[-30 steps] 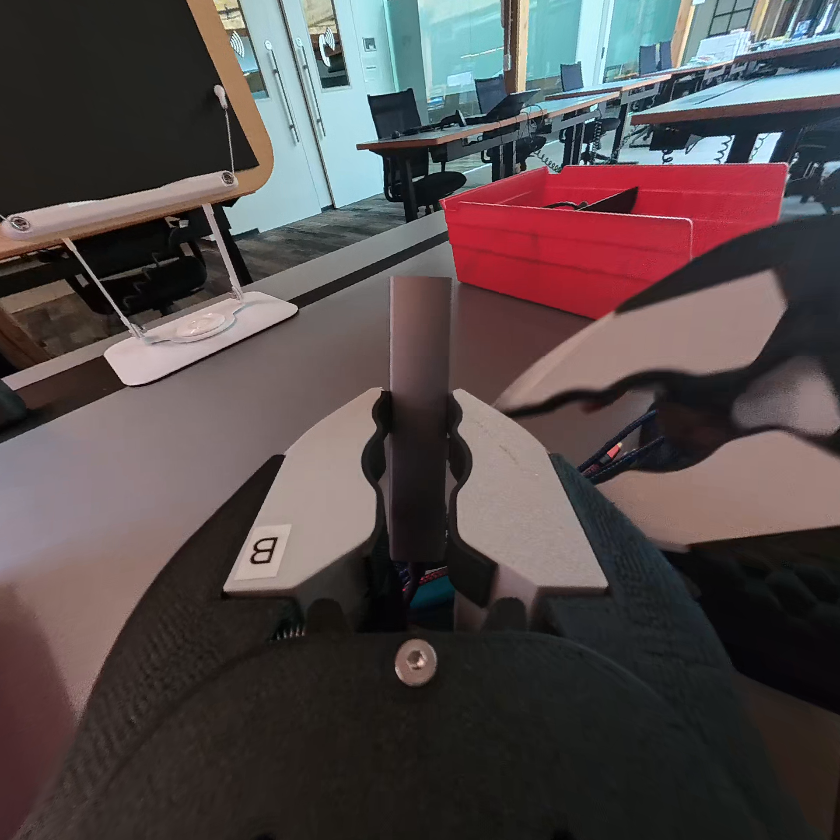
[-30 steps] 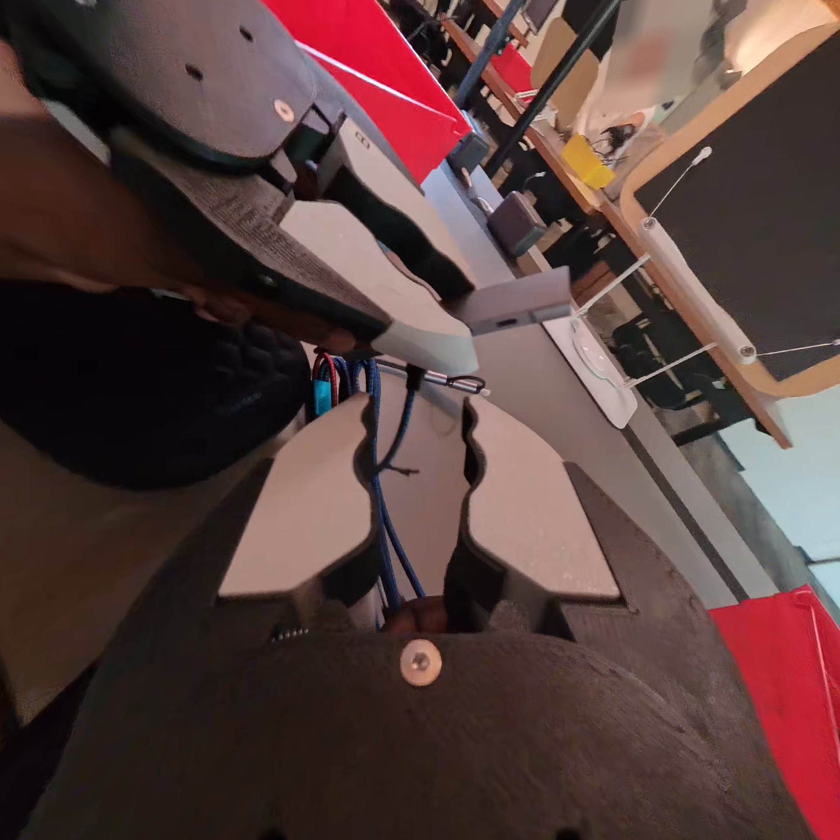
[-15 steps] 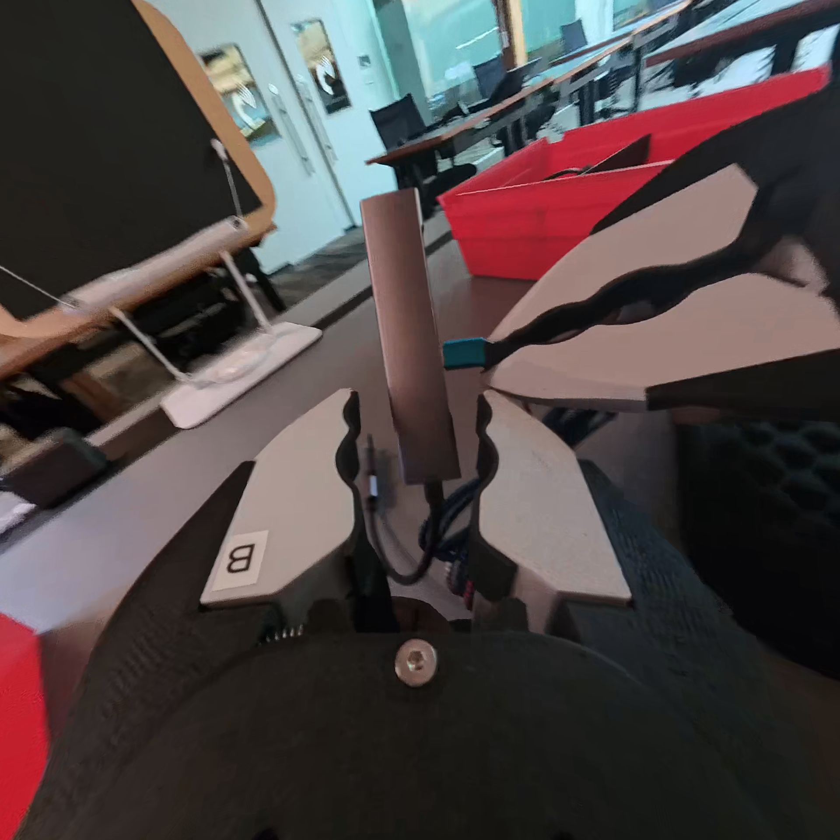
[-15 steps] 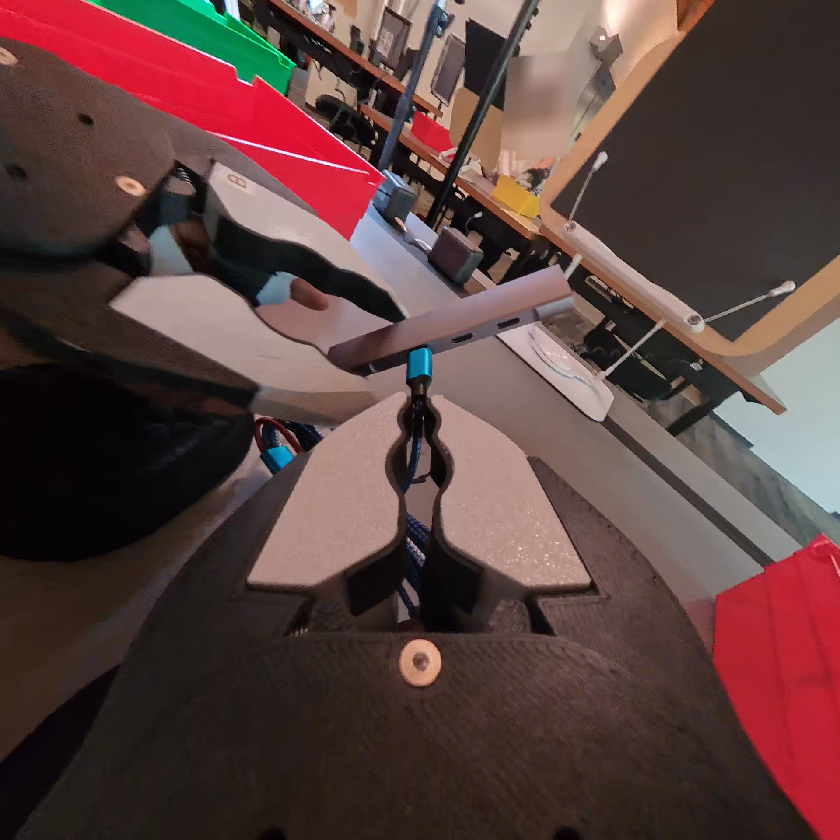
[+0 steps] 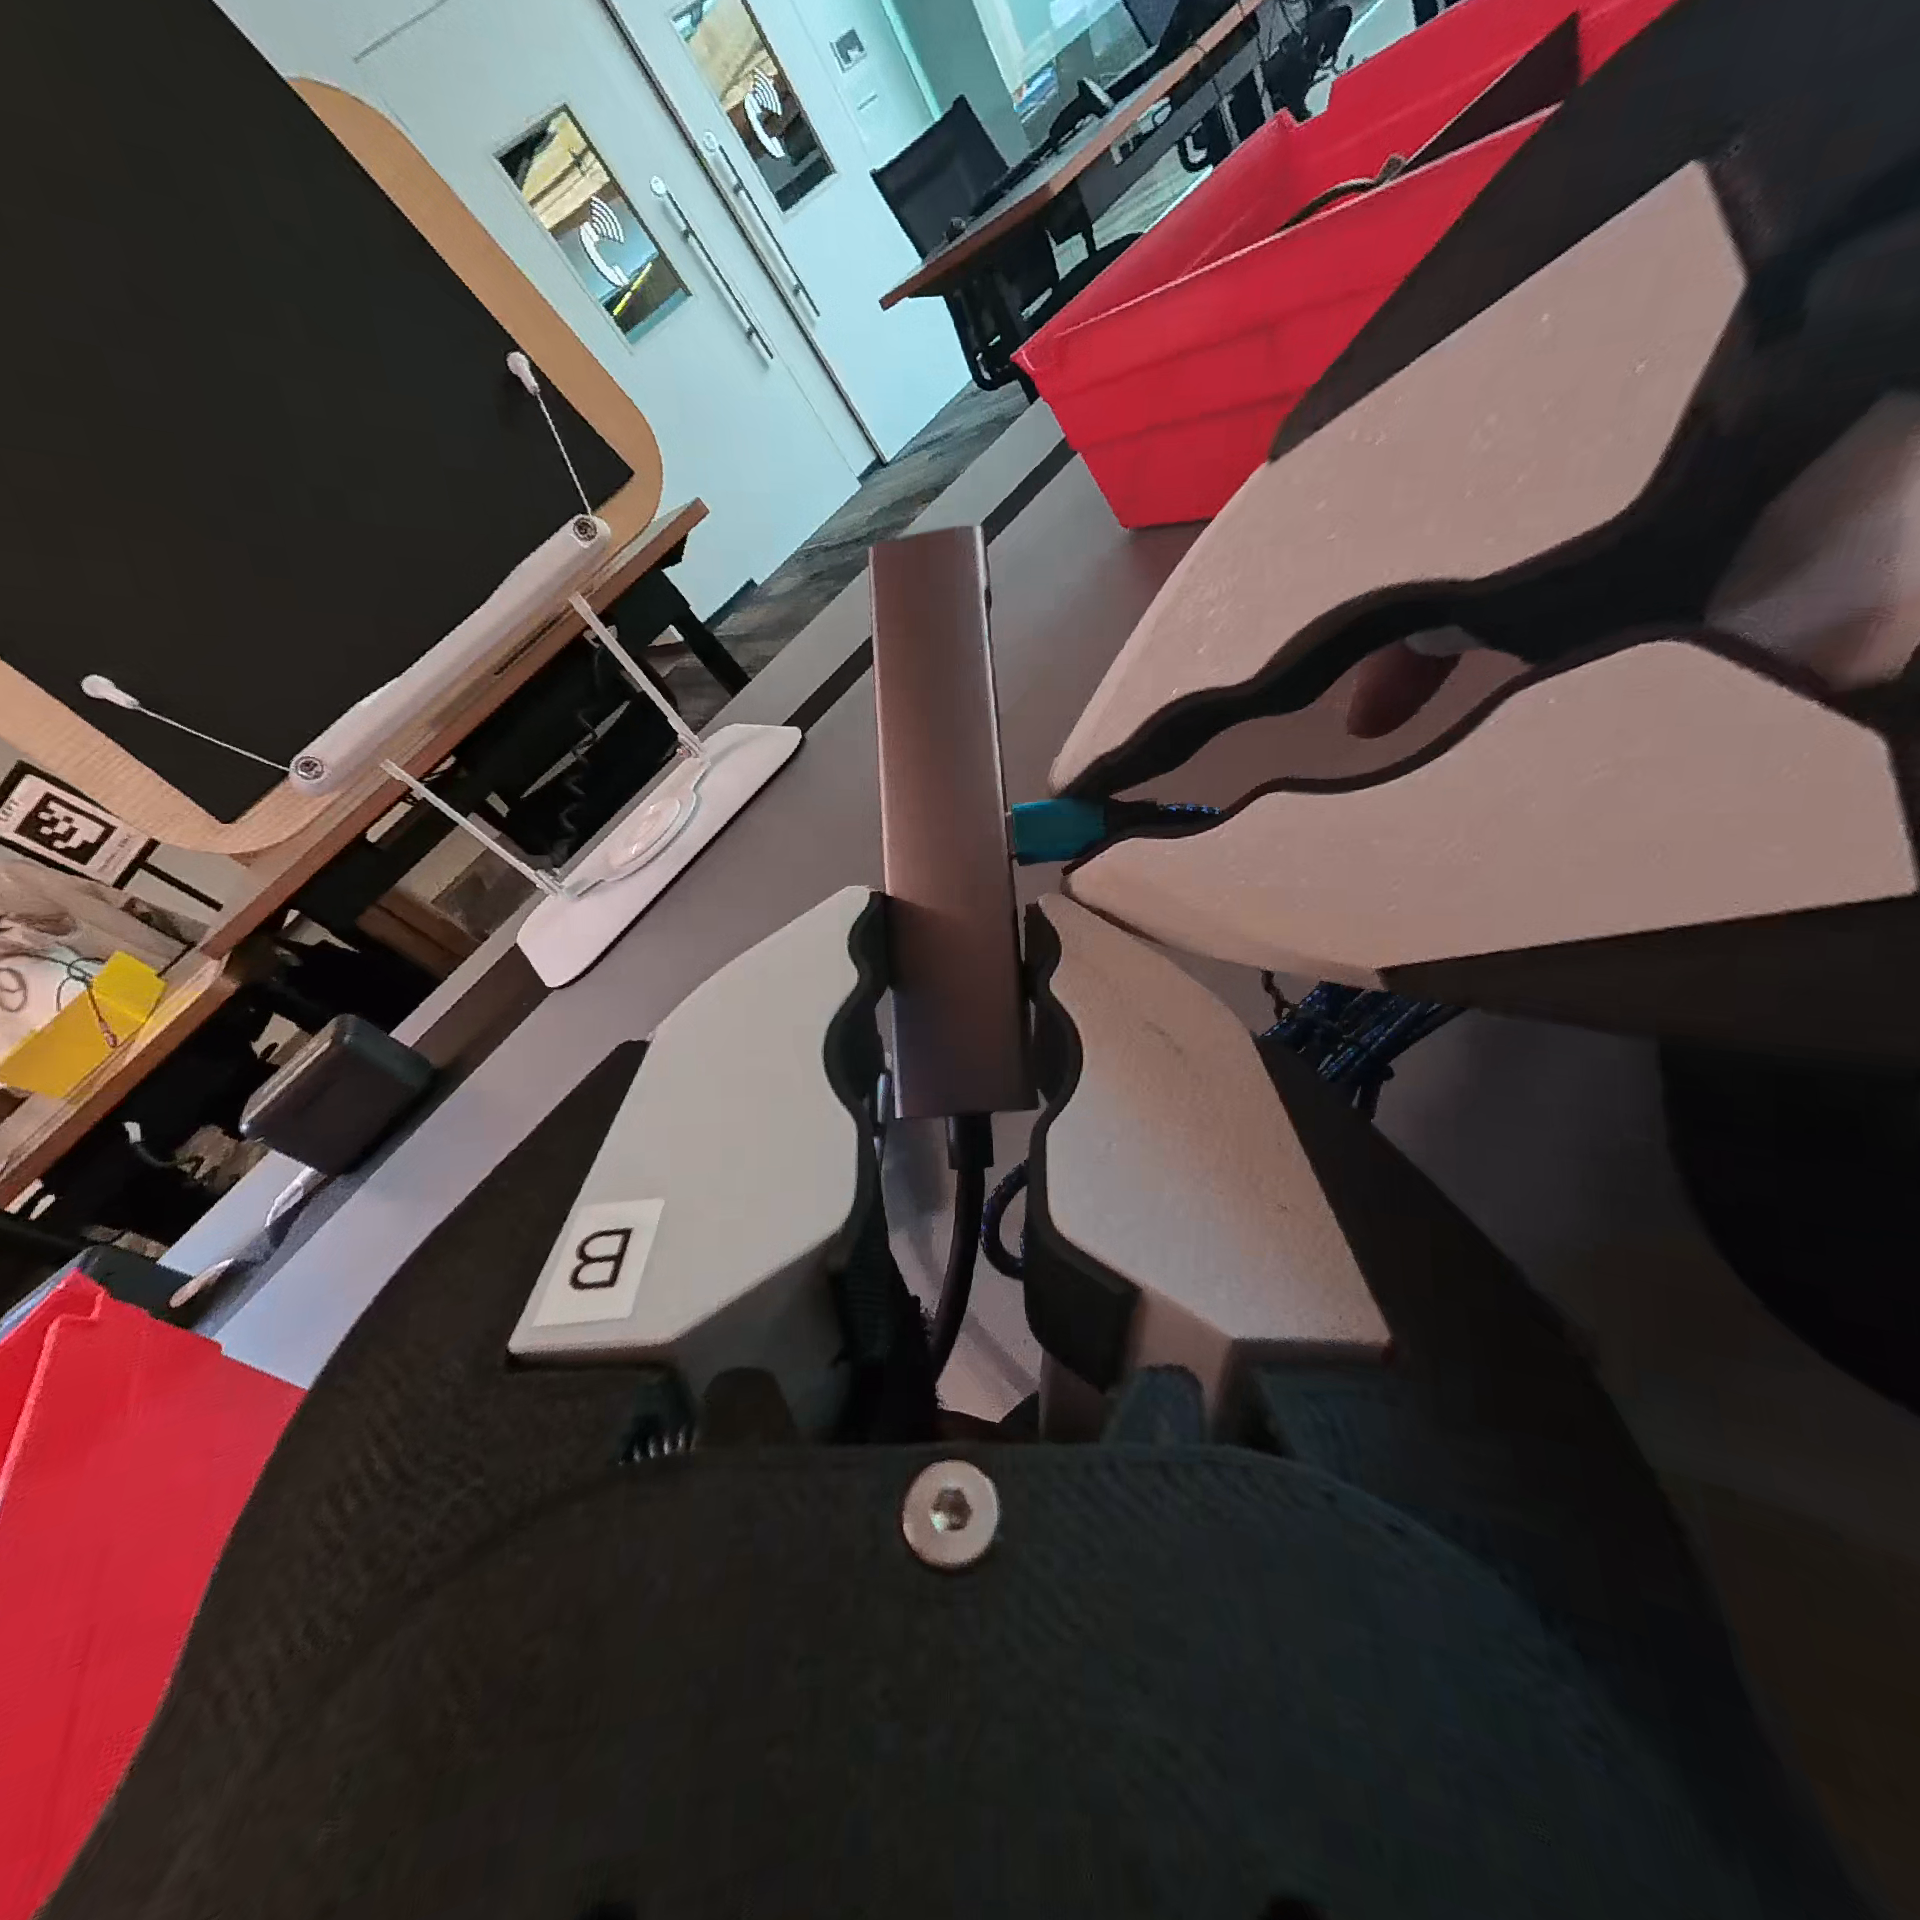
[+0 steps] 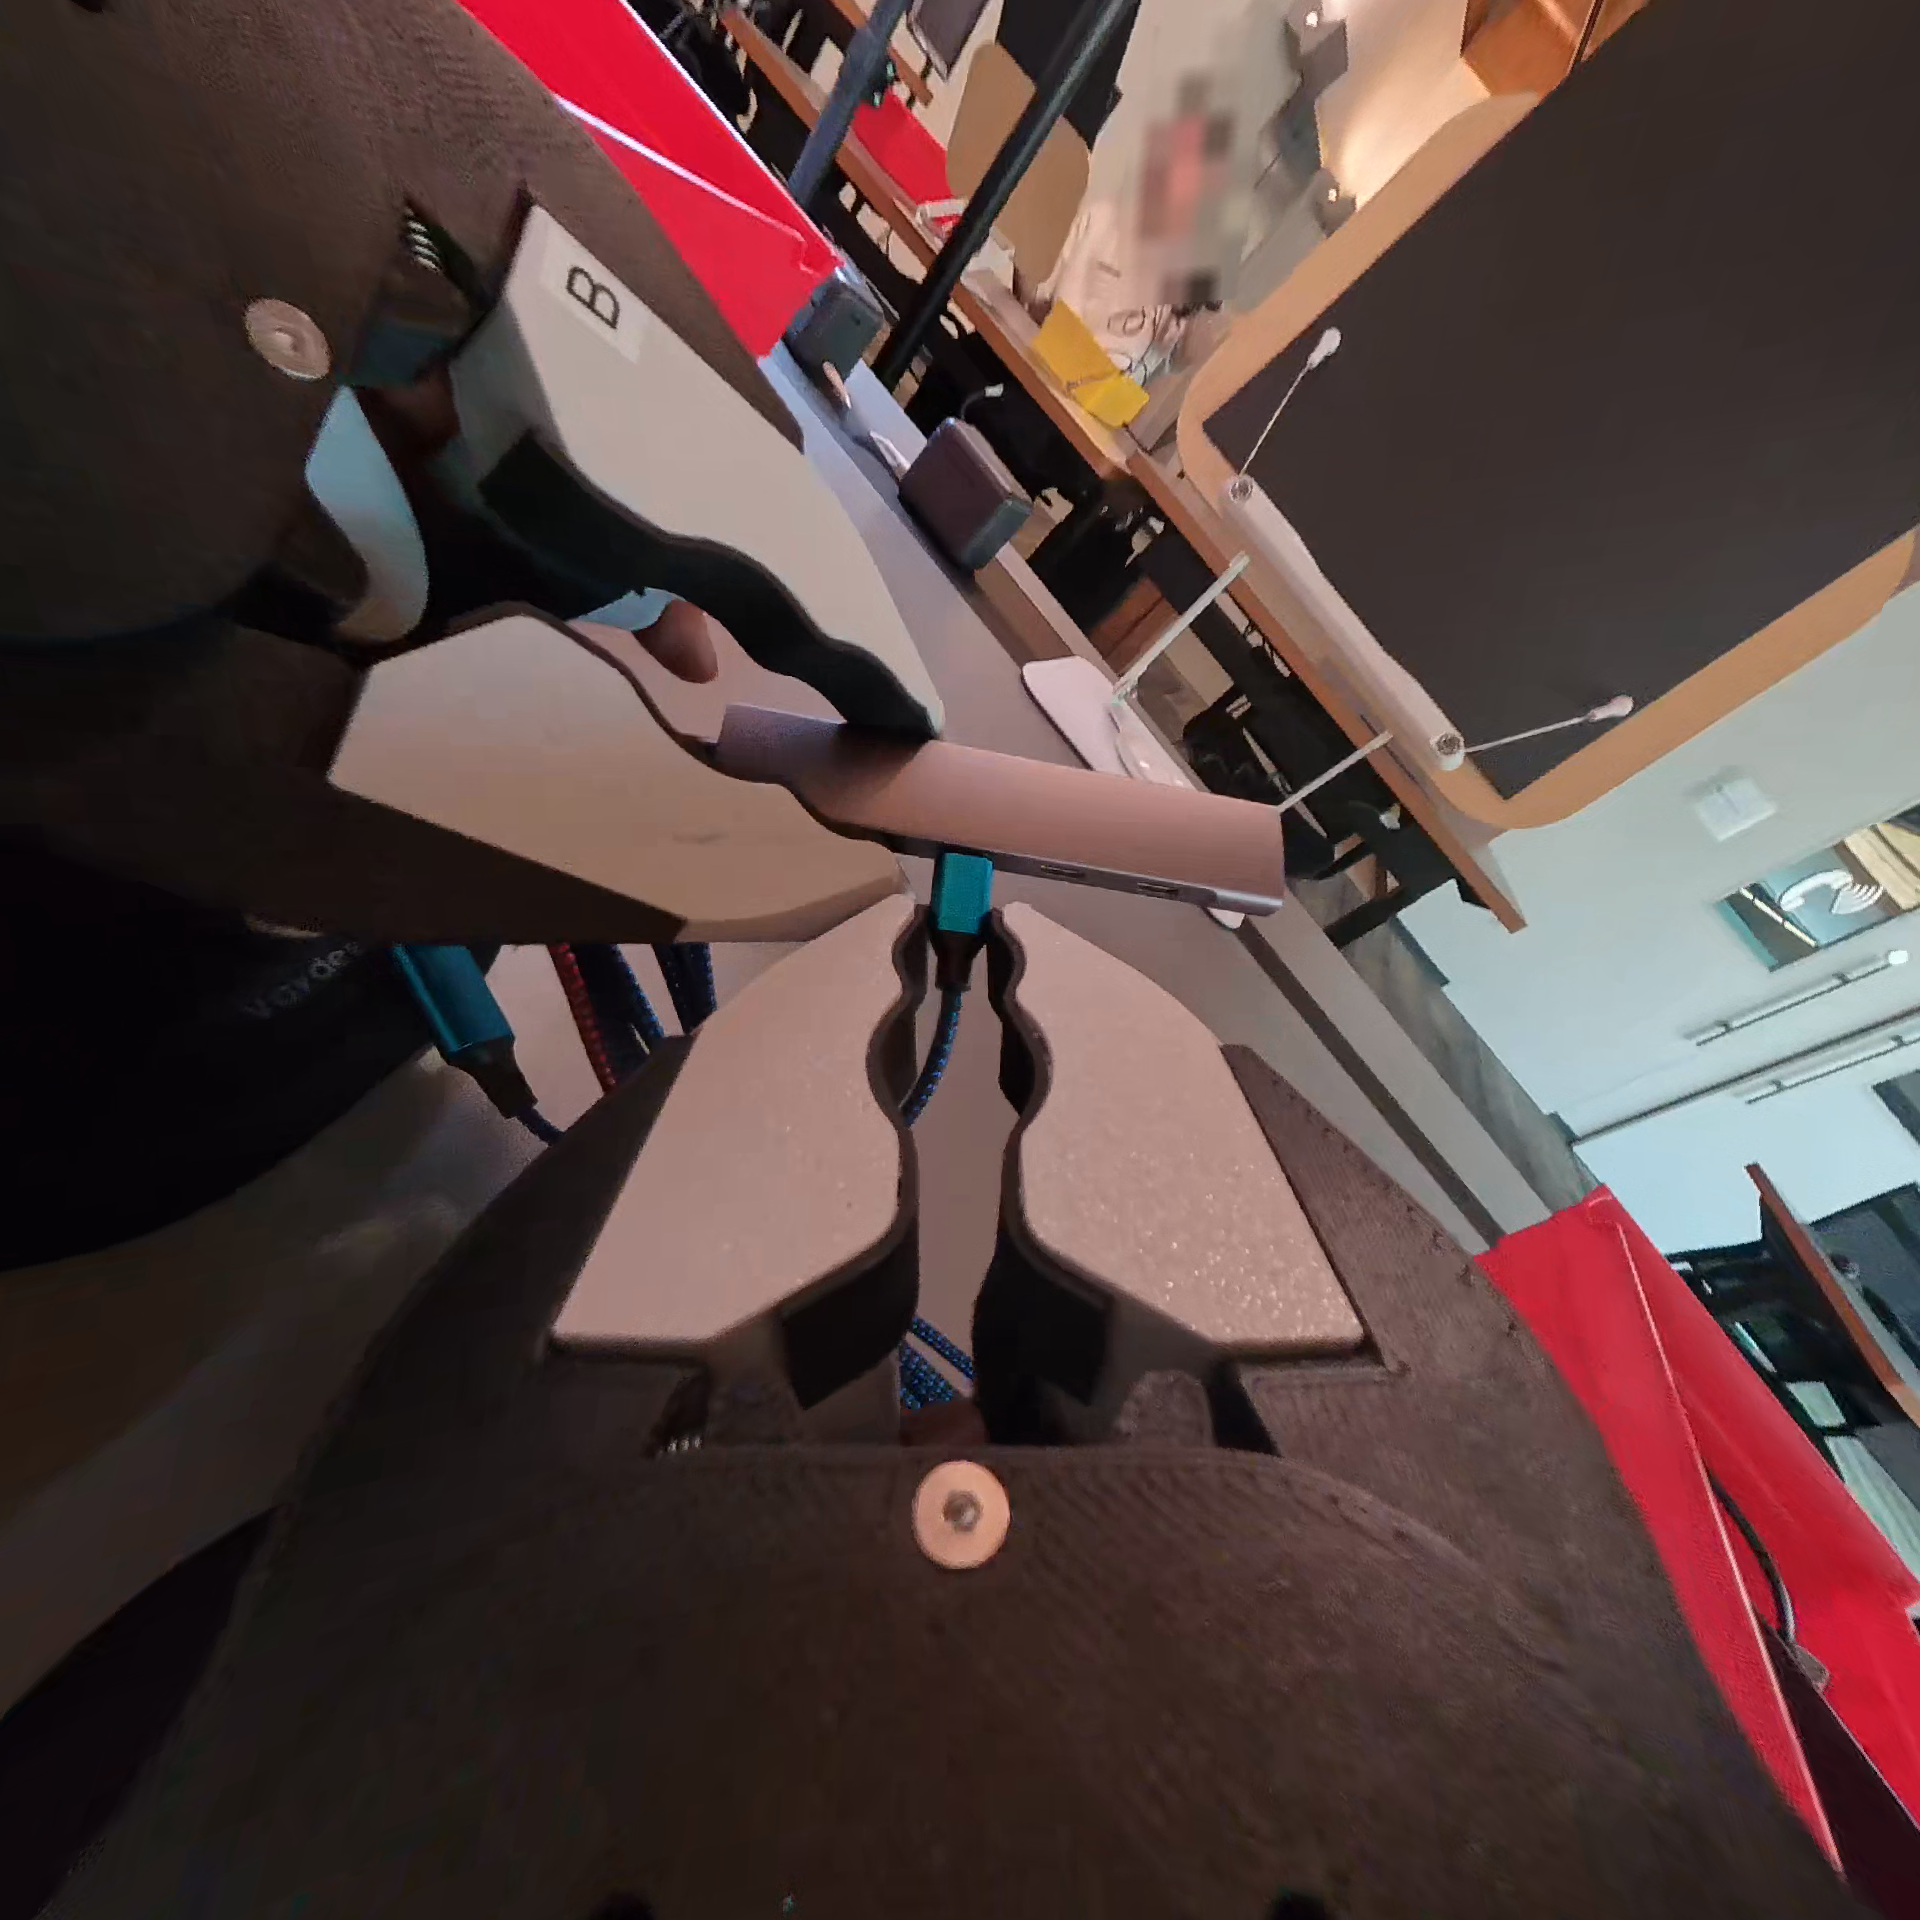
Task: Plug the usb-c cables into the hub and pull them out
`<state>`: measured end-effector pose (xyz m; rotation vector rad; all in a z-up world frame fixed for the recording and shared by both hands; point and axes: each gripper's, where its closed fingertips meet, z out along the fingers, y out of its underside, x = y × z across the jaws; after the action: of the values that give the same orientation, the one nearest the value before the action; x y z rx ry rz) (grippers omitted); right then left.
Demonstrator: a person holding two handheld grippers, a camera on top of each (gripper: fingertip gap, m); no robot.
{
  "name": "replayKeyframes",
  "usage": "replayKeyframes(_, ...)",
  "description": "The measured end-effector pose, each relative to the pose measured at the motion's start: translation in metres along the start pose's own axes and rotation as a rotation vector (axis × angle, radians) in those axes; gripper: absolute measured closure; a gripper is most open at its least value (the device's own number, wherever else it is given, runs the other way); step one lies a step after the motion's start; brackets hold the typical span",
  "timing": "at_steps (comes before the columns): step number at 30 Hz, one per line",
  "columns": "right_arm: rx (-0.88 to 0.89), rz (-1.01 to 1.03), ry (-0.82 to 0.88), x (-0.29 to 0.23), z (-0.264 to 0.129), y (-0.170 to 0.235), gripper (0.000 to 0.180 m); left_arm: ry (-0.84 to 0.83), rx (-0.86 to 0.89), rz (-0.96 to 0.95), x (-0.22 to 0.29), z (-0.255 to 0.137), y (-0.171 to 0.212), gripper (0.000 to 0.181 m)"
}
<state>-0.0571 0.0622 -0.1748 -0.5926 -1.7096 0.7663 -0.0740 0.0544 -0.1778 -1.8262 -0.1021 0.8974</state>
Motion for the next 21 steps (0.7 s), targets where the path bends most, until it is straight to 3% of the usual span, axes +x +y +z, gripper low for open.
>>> replayKeyframes(12,0.036,-0.072,0.115,0.001,-0.009,0.001,0.171,-0.030,0.002,0.020,-0.001,0.001,-0.005,0.156)
replayKeyframes(16,0.022,-0.191,0.178,0.000,-0.016,0.005,0.171,0.000,-0.004,0.000,0.006,0.004,-0.003,0.156)
replayKeyframes(18,0.030,-0.170,0.158,-0.004,-0.018,0.005,0.172,-0.060,-0.018,-0.011,-0.005,0.004,0.000,0.156)
replayKeyframes(21,0.052,-0.144,0.140,-0.006,-0.025,0.005,0.177,-0.021,-0.024,-0.051,0.004,0.006,-0.003,0.157)
